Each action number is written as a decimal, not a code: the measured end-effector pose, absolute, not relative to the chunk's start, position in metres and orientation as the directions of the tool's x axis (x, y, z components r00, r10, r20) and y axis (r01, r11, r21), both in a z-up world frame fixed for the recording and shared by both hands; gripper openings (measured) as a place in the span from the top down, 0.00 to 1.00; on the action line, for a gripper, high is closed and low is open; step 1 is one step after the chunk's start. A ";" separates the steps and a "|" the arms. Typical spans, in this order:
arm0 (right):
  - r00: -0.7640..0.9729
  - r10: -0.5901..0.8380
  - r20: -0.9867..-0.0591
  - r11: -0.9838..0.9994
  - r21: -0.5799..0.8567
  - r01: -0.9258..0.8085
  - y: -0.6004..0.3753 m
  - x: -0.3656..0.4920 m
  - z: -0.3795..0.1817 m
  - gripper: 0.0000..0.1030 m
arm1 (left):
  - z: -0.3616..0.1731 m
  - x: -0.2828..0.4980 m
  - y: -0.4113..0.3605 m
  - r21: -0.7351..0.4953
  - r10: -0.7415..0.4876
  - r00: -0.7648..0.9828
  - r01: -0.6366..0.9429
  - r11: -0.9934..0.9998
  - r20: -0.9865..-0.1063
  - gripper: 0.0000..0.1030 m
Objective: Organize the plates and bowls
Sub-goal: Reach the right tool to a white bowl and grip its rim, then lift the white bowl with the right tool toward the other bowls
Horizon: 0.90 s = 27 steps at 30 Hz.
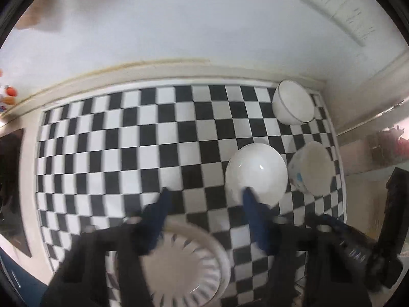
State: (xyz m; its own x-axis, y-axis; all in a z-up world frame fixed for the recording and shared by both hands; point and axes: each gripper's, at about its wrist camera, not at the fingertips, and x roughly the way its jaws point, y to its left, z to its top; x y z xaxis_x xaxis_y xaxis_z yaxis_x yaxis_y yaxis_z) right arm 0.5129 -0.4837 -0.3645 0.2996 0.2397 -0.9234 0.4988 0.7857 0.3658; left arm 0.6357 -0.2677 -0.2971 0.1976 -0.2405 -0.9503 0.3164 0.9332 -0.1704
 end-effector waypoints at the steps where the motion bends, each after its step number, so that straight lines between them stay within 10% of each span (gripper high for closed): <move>1: 0.270 0.253 -0.929 0.795 0.359 0.489 -0.486 0.526 -0.379 0.24 | -0.310 0.645 -0.278 -0.160 -0.222 0.173 0.313 0.936 -0.960 0.69; 6: 0.176 0.313 -0.933 0.798 0.359 0.485 -0.489 0.557 -0.418 0.50 | -0.353 0.675 -0.311 -0.182 -0.216 0.075 0.318 0.930 -0.974 0.69; 14: 0.115 0.327 -0.938 0.819 0.342 0.462 -0.490 0.587 -0.448 0.61 | -0.402 0.690 -0.347 -0.226 -0.202 -0.100 0.394 0.891 -0.974 0.69; 18: 0.076 0.315 -0.946 0.831 0.313 0.459 -0.485 0.595 -0.459 0.86 | -0.415 0.686 -0.357 -0.205 -0.174 -0.110 0.434 0.877 -0.979 0.72; 27: 0.092 0.279 -0.956 0.859 0.291 0.421 -0.459 0.579 -0.447 0.88 | -0.397 0.649 -0.348 -0.188 -0.165 -0.090 0.457 0.869 -0.982 0.72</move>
State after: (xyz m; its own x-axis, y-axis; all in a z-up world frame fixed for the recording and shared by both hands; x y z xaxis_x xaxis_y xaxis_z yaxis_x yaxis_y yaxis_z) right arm 0.5787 -0.4594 -0.4468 0.0915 0.2794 -0.9558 0.4214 0.8588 0.2914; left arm 0.6491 -0.3483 -0.3971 -0.0904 -0.1649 -0.9822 0.4571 0.8693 -0.1880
